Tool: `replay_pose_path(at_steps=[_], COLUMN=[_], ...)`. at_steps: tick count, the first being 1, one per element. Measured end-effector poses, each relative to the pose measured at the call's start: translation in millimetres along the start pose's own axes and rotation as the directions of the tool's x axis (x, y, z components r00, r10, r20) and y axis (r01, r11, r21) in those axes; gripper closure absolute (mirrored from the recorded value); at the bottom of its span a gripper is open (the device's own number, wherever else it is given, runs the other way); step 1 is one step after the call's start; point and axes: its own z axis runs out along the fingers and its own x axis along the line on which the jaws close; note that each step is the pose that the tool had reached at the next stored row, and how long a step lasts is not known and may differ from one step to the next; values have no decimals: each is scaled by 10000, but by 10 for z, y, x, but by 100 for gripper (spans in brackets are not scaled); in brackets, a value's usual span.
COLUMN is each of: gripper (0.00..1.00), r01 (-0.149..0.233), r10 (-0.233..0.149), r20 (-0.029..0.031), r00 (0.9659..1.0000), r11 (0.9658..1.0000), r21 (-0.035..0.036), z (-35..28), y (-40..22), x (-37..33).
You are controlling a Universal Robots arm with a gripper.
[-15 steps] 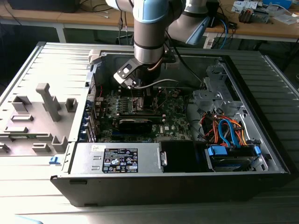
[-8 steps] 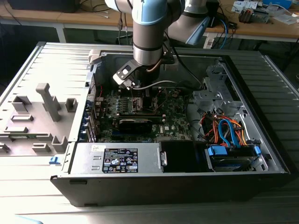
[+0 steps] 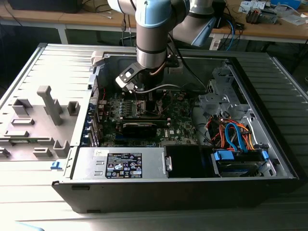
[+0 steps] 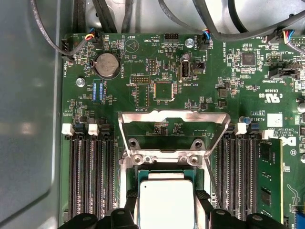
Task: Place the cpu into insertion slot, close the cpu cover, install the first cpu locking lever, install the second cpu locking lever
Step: 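Place the cpu into insertion slot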
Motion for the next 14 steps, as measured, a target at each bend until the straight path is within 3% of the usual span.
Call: replay_pose_path(at_steps=[14], gripper=[44], r01=[-12], r10=[12], r20=[2], r00=[10000], r11=[10000], r21=[0], z=[18], y=[-1], x=[10])
